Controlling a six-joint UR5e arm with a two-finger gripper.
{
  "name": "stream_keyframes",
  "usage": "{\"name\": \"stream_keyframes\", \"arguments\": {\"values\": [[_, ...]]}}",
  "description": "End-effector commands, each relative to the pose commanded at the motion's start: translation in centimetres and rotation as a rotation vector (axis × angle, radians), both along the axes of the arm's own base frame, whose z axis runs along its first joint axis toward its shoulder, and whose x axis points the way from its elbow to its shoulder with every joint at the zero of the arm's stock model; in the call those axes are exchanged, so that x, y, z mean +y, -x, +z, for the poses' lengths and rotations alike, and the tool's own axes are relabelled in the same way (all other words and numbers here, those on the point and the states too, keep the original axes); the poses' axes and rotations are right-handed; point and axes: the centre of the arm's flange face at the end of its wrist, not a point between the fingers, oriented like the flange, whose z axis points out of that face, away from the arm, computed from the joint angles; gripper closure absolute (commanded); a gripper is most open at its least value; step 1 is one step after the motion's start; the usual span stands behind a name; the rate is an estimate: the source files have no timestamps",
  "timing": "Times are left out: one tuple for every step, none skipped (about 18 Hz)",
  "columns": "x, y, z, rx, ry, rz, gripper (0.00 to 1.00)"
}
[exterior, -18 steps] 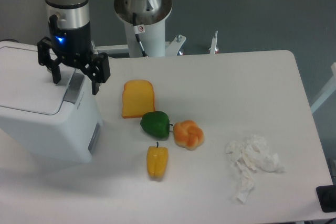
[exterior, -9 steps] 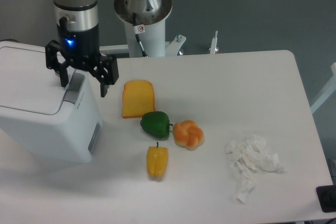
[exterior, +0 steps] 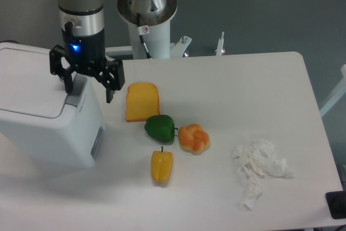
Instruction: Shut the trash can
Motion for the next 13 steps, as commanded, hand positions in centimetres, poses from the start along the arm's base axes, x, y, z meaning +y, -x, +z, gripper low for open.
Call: {"name": "stream_keyframes", "arguments": {"values": [[0.0,0.0,0.1,0.001,-0.001,0.000,0.00],[-0.1,0.0,0.5,0.004,-0.008,0.001,0.00],[-0.1,0.0,0.7,0.004,-0.012,0.000,0.00],[-0.1,0.1,0.9,0.006,-0.016,0.001,0.00],[-0.2,0.0,1.0,0.005,-0.019,0.001,0.00],[-0.2,0.0,1.1,0.007,-0.021,0.001,0.00],[-0.3,-0.2,1.4,0.009,-0.025,0.001,0.00],[-0.4,-0.3,1.5,0.010,-0.026,-0.002,0.00],[-0.4,-0.4,1.4,0.009,-0.025,-0.002,0.00],[-0.5,-0.5,1.6,0.012,-0.028,-0.002,0.00],[-0.5,-0.5,1.6,0.011,-0.027,-0.002,0.00],[-0.5,-0.5,1.4,0.010,-0.026,0.000,0.00],[-0.5,-0.6,1.5,0.010,-0.027,0.000,0.00]]}}
